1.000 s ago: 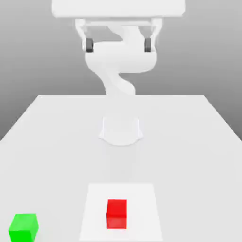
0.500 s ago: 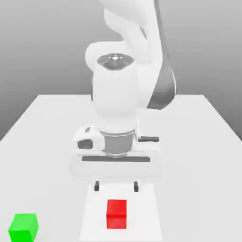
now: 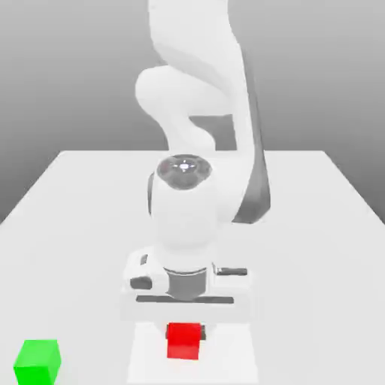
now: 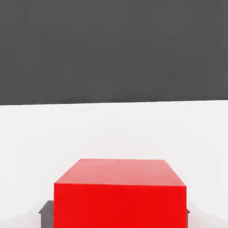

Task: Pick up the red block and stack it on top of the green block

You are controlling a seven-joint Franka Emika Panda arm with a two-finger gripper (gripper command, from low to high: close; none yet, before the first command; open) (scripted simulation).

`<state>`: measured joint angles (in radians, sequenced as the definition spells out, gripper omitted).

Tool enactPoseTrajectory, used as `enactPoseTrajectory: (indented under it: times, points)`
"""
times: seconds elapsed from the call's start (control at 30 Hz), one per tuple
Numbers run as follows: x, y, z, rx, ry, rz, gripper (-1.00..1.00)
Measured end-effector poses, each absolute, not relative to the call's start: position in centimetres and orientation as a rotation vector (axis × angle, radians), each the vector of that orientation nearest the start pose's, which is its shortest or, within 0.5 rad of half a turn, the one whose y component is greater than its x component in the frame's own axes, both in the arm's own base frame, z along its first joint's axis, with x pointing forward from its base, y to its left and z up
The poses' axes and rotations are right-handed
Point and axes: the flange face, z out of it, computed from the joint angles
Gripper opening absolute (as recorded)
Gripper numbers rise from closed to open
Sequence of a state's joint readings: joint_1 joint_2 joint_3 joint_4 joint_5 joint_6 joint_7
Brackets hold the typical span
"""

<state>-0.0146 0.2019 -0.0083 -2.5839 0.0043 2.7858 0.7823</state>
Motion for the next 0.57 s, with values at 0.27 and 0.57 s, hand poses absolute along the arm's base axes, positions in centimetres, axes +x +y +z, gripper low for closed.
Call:
enactPoseTrajectory:
  times: [0.27, 0.57]
  points:
    - [47.6, -16.3, 23.4, -2.524, 1.867, 0.003, -1.00]
    - [47.5, -23.7, 19.0, -2.320, 2.117, 0.000, 1.00]
